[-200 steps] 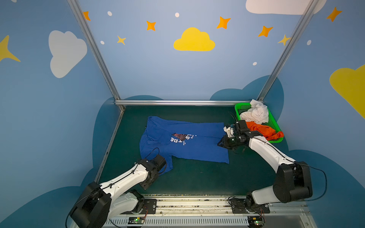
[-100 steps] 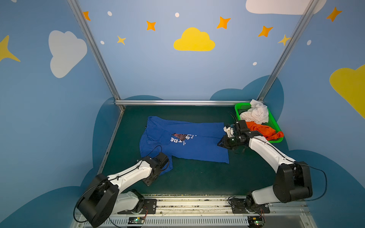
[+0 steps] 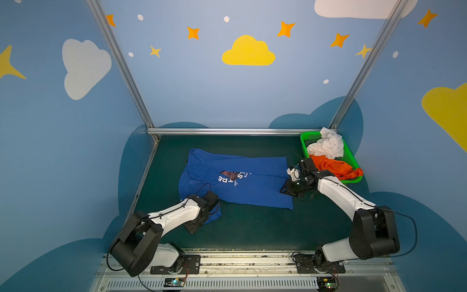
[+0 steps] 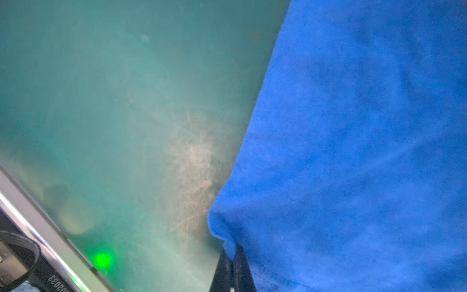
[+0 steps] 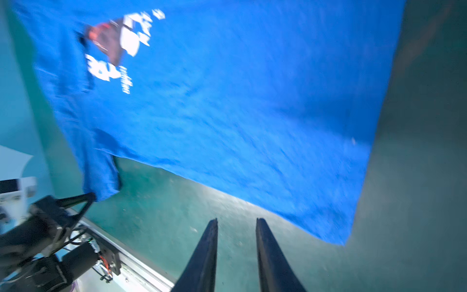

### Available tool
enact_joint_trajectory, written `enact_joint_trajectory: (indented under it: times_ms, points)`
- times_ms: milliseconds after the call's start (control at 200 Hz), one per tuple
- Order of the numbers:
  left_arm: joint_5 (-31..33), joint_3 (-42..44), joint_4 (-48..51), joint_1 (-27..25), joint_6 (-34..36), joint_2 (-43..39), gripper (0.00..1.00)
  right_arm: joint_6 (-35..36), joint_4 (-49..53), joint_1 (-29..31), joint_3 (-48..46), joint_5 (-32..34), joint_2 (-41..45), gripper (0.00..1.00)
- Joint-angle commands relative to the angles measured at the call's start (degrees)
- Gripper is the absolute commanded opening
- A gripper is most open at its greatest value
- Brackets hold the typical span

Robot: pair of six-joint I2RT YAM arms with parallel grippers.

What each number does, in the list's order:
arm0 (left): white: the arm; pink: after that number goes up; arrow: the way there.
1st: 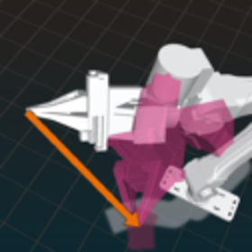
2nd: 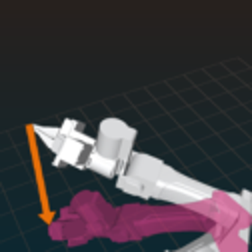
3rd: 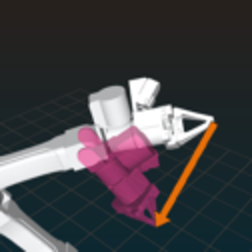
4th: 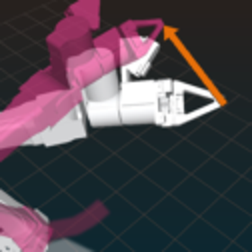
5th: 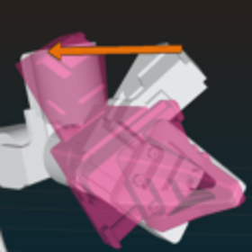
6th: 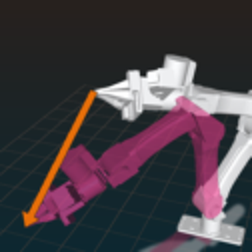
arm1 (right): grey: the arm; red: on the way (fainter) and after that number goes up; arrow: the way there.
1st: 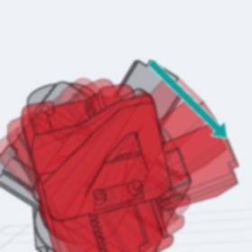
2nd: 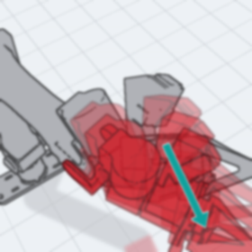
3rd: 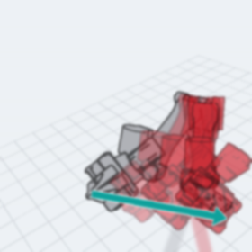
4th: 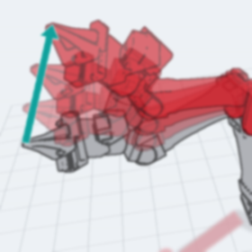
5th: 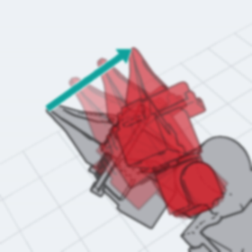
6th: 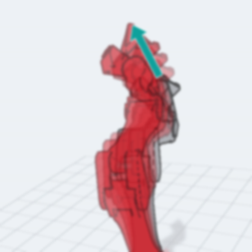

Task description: Fold and stack the t-shirts

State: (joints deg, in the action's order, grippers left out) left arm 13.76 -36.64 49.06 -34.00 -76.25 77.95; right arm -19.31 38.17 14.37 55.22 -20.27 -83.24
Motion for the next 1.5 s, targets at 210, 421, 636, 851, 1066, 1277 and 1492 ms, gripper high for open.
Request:
enact_joint_trajectory:
  times_ms: [210, 421, 636, 851, 1066, 1277, 1492]
  points:
    - [4.7, -5.25, 5.17, 0.94, 2.86, -8.49, 0.05, -2.93, 5.45, 0.07, -7.78, 7.87, 3.98, 0.44]
    - [5.56, -6.29, 6.12, 2.68, 4.7, -11.53, 0.05, -6.31, 4.63, -0.36, -9.88, 13.5, 3.51, 0.45]
    - [5.31, -6.51, 6.13, 4.32, 6.1, -13.74, 0.05, -8.94, 1.35, -1.39, -10.22, 14.12, 1.69, 0.39]
    - [4.57, -6.11, 5.35, 4.98, 6.37, -13.97, 0.05, -9.84, -1.41, -2.29, -10.54, 13.23, -1.09, 0.38]
    - [4.35, -6.24, 5.24, 5.33, 6.58, -13.63, 0.05, -10.38, -3.66, -2.33, -10.66, 11.7, -4.65, 0.35]
    - [4.29, -6.21, 5.1, 5.61, 6.66, -13.59, 0.05, -10.43, -3.11, -2.36, -10.62, 12.17, -5.39, 0.22]
    - [4.84, -7.53, 4.69, 6.59, 7.96, -13.28, 0.05, -10.41, -2.55, -2.37, -9.86, 12.45, -5.85, 0.07]
